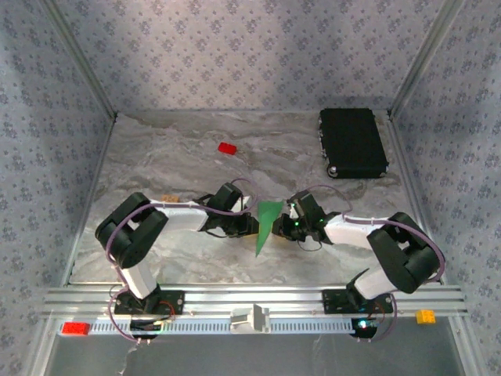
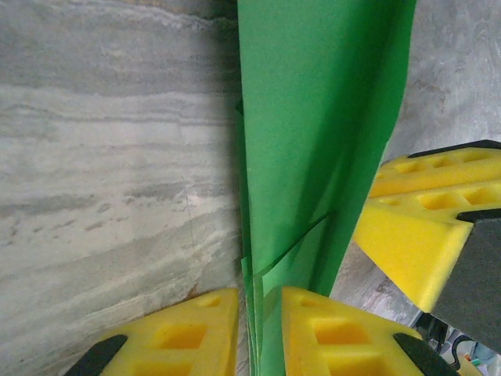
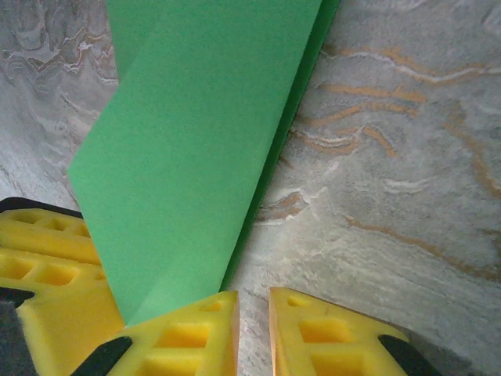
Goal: Fold a paper plane with a square sheet of paper (pick it up from the middle)
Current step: Fold the wing for the fifth time at the center of the table, then turn over a paper plane at the center of the table.
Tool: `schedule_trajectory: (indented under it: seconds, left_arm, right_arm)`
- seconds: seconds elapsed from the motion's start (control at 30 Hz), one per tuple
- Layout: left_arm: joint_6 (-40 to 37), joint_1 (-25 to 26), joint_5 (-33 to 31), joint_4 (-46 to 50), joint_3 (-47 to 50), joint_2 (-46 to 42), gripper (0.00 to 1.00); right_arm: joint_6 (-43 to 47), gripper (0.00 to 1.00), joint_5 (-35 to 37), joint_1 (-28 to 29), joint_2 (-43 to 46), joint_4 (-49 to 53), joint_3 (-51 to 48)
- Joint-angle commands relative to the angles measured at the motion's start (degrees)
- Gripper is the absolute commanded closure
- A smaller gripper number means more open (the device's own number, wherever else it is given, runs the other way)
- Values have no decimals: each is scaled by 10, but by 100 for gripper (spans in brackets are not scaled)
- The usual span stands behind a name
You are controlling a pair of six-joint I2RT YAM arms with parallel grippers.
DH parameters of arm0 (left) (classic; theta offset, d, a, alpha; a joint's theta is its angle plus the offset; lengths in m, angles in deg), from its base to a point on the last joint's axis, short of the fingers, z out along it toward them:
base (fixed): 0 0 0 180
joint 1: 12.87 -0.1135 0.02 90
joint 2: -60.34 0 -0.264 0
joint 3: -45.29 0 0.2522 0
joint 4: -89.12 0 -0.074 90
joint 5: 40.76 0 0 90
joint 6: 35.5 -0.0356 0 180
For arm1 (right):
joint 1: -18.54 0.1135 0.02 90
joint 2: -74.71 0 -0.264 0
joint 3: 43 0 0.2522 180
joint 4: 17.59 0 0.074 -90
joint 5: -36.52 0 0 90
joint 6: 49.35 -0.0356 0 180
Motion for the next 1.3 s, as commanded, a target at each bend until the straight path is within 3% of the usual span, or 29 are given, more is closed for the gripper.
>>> schedule_trajectory:
  seconds: [0.0, 1.27]
  left_arm:
    - [-12, 0, 22, -11, -7, 13, 79]
    - [-26, 8, 67, -14, -39, 39, 81]
  right_arm:
    - [-8, 82, -11, 5, -7, -1, 13]
    - [-26, 84, -41, -5, -12, -25, -21]
